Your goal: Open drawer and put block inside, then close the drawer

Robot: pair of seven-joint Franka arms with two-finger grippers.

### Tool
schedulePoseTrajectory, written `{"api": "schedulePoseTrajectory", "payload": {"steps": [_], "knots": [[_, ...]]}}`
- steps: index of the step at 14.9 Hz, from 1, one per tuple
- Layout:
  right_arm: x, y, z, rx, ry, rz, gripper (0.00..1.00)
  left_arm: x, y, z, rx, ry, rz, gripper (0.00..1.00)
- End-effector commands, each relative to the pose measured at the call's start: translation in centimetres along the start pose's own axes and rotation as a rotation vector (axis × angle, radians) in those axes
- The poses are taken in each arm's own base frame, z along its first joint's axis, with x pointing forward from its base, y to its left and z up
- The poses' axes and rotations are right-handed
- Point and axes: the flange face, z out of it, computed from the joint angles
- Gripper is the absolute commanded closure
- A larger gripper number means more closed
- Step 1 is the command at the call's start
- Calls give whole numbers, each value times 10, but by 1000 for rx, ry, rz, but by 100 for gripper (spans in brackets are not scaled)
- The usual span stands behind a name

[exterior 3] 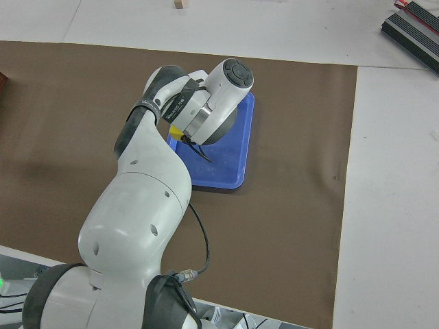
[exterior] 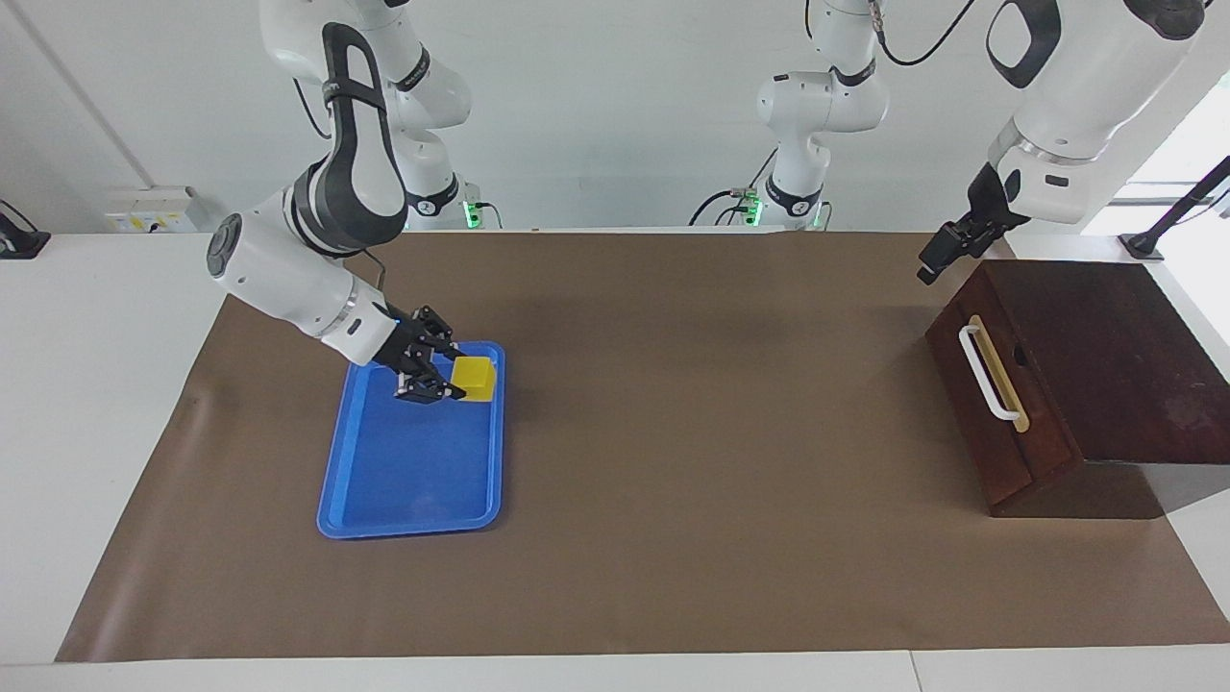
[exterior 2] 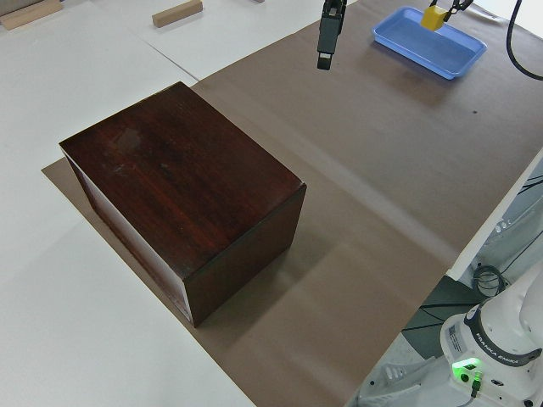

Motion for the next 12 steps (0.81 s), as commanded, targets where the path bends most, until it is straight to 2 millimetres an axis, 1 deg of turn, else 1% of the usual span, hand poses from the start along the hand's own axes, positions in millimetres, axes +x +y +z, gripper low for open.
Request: {"api": "schedulePoseTrajectory", "payload": {"steps": [1,2,3,4,5,6,7,9,10,11,12], "knots": [[50,-3,7,5,15,50,100,-9,35,1,-11,0,-343,0],[74,-5,12,6,18,62,100,-14,61,8,4,-5,-434,0],[91,-5,13,-1,21,79,100,-19,86,20,42,-19,-511,0],[109,-7,16,-14,27,89,100,-19,109,20,51,-20,-606,0],[125,-10,22,-26,29,98,100,-19,130,26,47,-31,-699,0],[138,-13,27,-35,31,103,100,-28,158,40,54,-35,-794,0],[149,-17,33,-38,32,99,100,-46,180,49,52,-27,-853,0],[166,-24,47,-38,34,76,100,-74,210,49,-20,-23,-957,0],[174,-27,51,-41,37,64,100,-92,224,54,-24,-17,-961,0],[181,-30,55,-45,40,49,100,-116,241,62,-11,-17,-919,0],[190,-34,62,-54,42,31,100,-130,250,66,-10,-15,-896,0]]}}
